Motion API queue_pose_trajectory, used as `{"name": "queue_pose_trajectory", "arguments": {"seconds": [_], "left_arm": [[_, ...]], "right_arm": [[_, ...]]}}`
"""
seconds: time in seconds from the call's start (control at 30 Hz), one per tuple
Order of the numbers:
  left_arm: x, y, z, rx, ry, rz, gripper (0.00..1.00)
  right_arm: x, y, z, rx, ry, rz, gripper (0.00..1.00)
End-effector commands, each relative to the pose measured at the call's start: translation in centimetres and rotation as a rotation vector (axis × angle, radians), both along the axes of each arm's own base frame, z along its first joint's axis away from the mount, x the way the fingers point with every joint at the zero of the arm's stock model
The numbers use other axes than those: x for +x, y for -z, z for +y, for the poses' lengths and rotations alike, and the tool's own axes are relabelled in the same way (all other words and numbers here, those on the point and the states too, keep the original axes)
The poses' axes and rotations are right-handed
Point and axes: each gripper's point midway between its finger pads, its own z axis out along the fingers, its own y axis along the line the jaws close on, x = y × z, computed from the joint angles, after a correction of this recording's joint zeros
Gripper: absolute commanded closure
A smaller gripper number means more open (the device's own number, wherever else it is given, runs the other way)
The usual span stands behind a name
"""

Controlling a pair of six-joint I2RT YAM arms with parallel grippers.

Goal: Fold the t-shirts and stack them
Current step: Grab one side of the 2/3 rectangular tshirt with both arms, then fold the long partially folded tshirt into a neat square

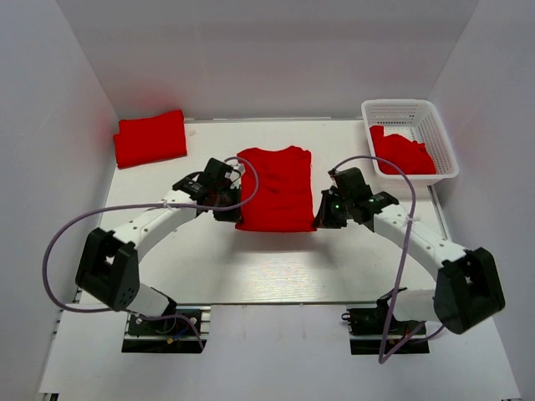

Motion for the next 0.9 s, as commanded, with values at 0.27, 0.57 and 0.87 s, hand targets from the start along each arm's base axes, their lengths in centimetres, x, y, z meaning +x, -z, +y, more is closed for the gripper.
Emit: {"name": "queue_pose_trajectory", "arguments": {"seconds": [0.27, 0.57, 0.87], "left_arm": [[5.2, -6.4, -1.6, -0.055, -0.056, -0.107, 1.0], [12.7, -7.5, -0.5, 0.069, -0.253, -0.161, 1.0], [16.8, -8.3, 1.1, 0.099, -0.342, -0.189, 1.0]], "right_arm": [[6.5, -6.6, -0.3, -0.047, 0.073, -0.237, 1.0], [13.9, -9.3, 0.1, -0.095, 0.153, -0.344, 1.0], [19.4, -8.5, 0.3, -0.103, 0.141, -0.317, 1.0]]}}
